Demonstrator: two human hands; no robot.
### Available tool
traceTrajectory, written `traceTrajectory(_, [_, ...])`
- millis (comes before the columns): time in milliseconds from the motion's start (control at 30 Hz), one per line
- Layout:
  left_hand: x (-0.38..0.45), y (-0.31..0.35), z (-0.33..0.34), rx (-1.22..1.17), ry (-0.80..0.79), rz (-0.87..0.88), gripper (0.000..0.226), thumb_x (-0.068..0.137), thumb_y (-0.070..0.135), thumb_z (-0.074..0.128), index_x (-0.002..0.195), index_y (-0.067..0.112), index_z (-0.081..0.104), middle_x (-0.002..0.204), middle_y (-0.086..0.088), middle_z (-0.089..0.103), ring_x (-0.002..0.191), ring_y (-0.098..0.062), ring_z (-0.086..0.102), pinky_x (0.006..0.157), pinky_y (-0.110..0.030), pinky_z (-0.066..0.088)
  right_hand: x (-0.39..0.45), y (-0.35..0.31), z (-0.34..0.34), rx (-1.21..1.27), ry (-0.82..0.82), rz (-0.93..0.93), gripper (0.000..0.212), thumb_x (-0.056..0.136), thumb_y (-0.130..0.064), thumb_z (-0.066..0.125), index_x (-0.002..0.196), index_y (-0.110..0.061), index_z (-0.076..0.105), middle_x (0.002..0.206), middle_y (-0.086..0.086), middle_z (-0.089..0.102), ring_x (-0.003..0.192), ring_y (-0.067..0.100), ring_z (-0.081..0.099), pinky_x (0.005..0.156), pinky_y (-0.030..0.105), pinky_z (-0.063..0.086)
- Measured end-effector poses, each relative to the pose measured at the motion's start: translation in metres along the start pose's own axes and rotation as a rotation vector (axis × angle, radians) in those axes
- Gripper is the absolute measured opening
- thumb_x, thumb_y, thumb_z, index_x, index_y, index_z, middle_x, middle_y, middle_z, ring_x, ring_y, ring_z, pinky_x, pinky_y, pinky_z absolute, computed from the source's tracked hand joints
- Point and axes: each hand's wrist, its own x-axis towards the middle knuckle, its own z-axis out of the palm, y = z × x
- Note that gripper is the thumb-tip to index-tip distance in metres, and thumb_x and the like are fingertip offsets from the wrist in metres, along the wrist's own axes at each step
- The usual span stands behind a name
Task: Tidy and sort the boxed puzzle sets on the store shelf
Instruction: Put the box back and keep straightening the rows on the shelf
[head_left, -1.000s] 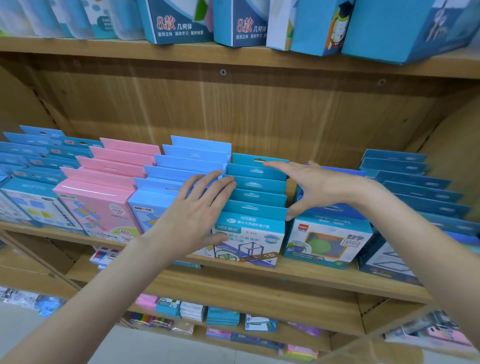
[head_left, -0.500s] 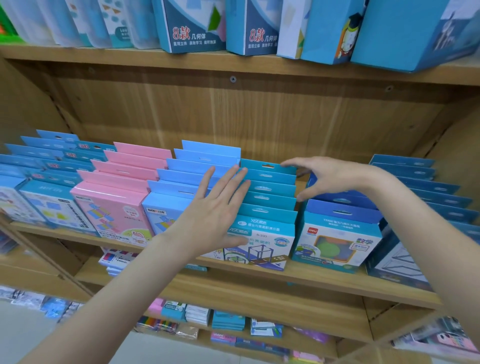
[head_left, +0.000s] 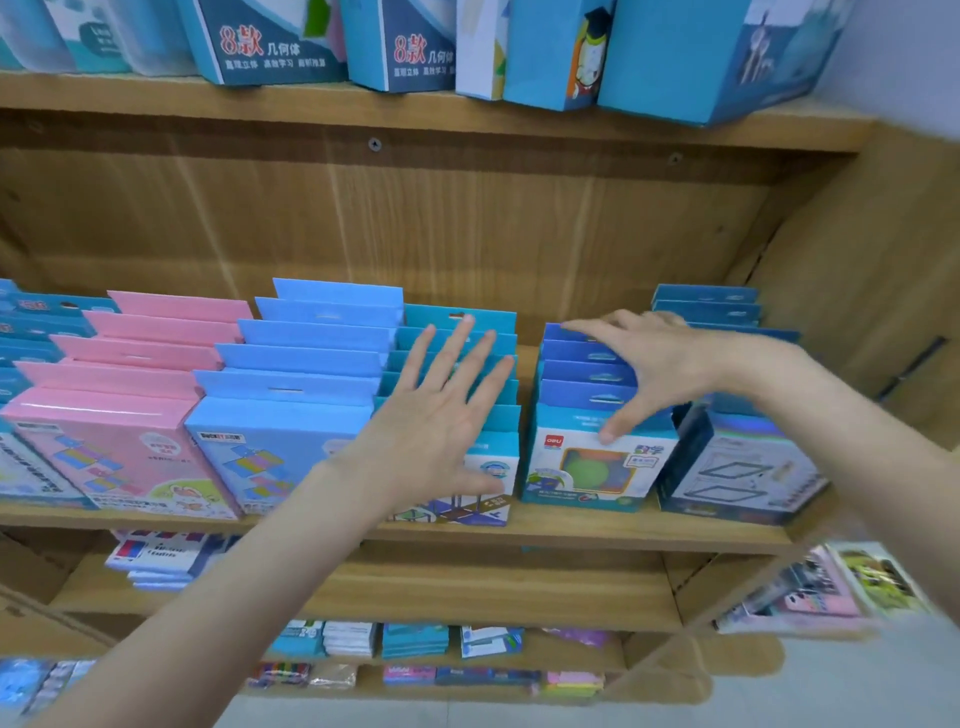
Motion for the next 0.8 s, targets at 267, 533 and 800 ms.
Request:
traceTrajectory(267, [0.000, 0.002, 0.009, -0.066, 0.019, 0.000, 0.105, 0.050, 0.062, 0.076, 0.133, 0.006, 0.045, 0.136, -0.020, 0.046, 0.125, -0.033, 0.045, 0.104, -0.051, 0.027, 0.010, -0.011, 0.011, -0.197, 0.010, -0.042, 0.123, 0.050, -0.068, 0.073, 0.139, -0.035, -0.004, 0.125, 0.007, 0.027, 0.109, 0.026, 0.031, 0.092, 0.038, 0.032])
traceTrajectory(533, [-0.001, -0.002, 0.018, -0.063, 0.102, -0.006, 0.106, 0.044, 0.065, 0.077, 0.128, 0.006, 0.051, 0.132, -0.016, 0.052, 0.121, -0.031, 0.050, 0.098, -0.053, 0.035, 0.008, -0.027, 0.013, -0.222, 0.028, -0.134, 0.121, 0.052, -0.070, 0.071, 0.139, -0.034, -0.004, 0.126, 0.007, 0.026, 0.111, 0.026, 0.030, 0.096, 0.040, 0.032])
traceTrajectory(800, [-0.003, -0.002, 0.018, -0.073, 0.120, -0.008, 0.102, 0.045, 0.065, 0.076, 0.126, 0.009, 0.052, 0.132, -0.014, 0.052, 0.120, -0.030, 0.050, 0.097, -0.052, 0.037, -0.005, -0.026, 0.015, -0.015, 0.076, -0.103, 0.123, 0.056, -0.066, 0.071, 0.143, -0.038, -0.011, 0.154, 0.003, -0.006, 0.141, 0.029, -0.003, 0.114, 0.045, 0.003])
